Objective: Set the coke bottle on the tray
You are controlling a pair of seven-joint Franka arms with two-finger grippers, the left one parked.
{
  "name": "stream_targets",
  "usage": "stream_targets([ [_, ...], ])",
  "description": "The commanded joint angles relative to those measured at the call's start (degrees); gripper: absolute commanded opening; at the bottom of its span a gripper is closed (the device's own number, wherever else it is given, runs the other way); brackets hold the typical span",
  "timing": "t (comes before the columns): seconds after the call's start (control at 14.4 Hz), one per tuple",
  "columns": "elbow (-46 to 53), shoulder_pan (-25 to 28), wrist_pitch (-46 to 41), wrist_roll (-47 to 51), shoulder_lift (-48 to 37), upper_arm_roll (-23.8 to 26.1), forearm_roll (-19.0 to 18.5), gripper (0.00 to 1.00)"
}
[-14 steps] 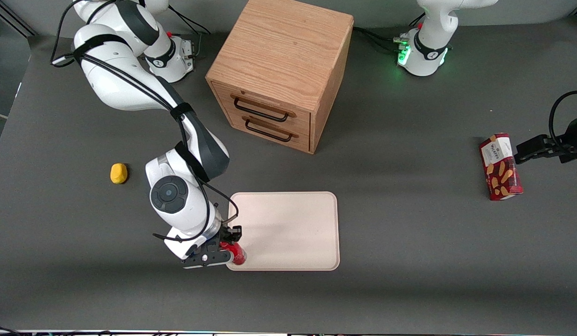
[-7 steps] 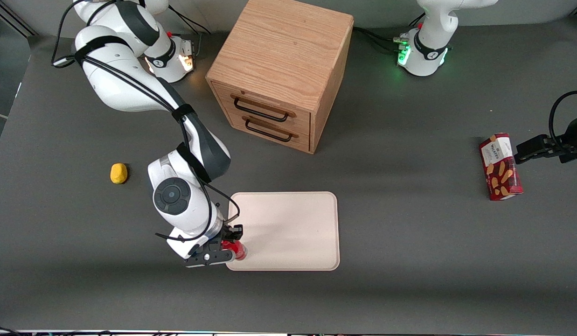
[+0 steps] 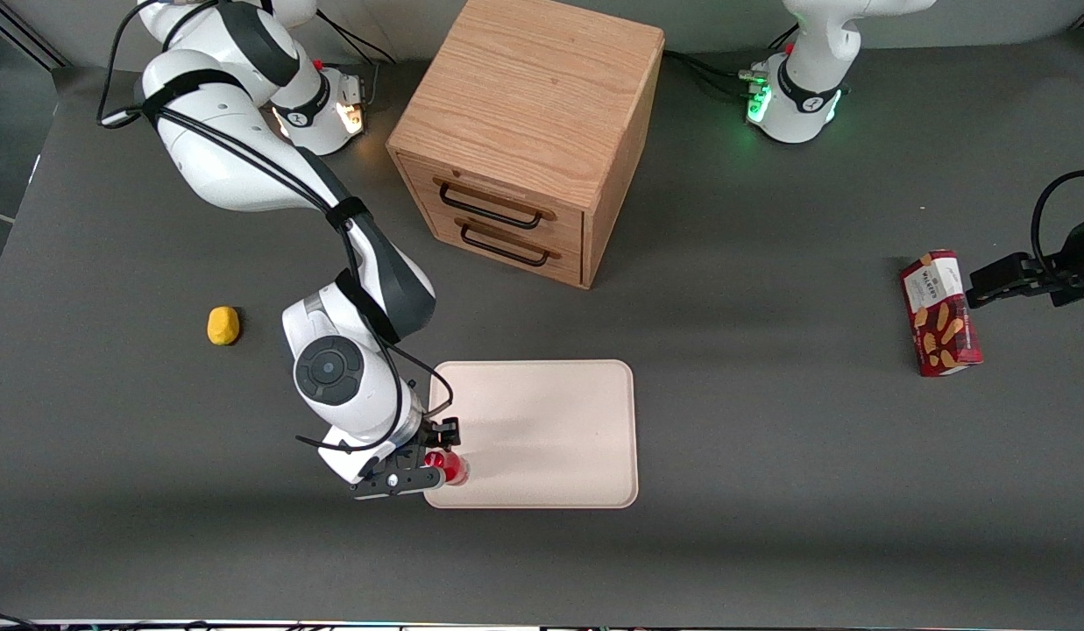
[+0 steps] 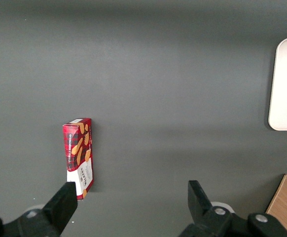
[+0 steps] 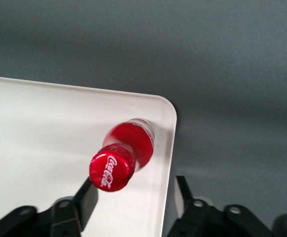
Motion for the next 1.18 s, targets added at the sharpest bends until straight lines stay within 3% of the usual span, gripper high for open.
stream_targets([
  [0.0, 0.0, -0.1, 0.1, 1.8, -0.1, 0.4, 0.5, 1.0],
  [0.28, 0.0, -0.4, -0.5, 2.1, -1.7, 0.4, 0.6, 1.0],
  [0.42, -3.5, -1.3, -4.4, 2.5, -6.7, 0.2, 1.3, 1.0],
  [0.62, -10.9, -3.9, -9.8, 2.5, -17.7, -0.6, 7.4, 1.0],
  [0.83, -22.5, -4.0, -12.0, 1.4, -30.9, -7.6, 14.7, 1.0],
  [1.11, -37.5, -4.0, -15.9, 0.2, -48.2, -14.2, 17.3, 1.0],
])
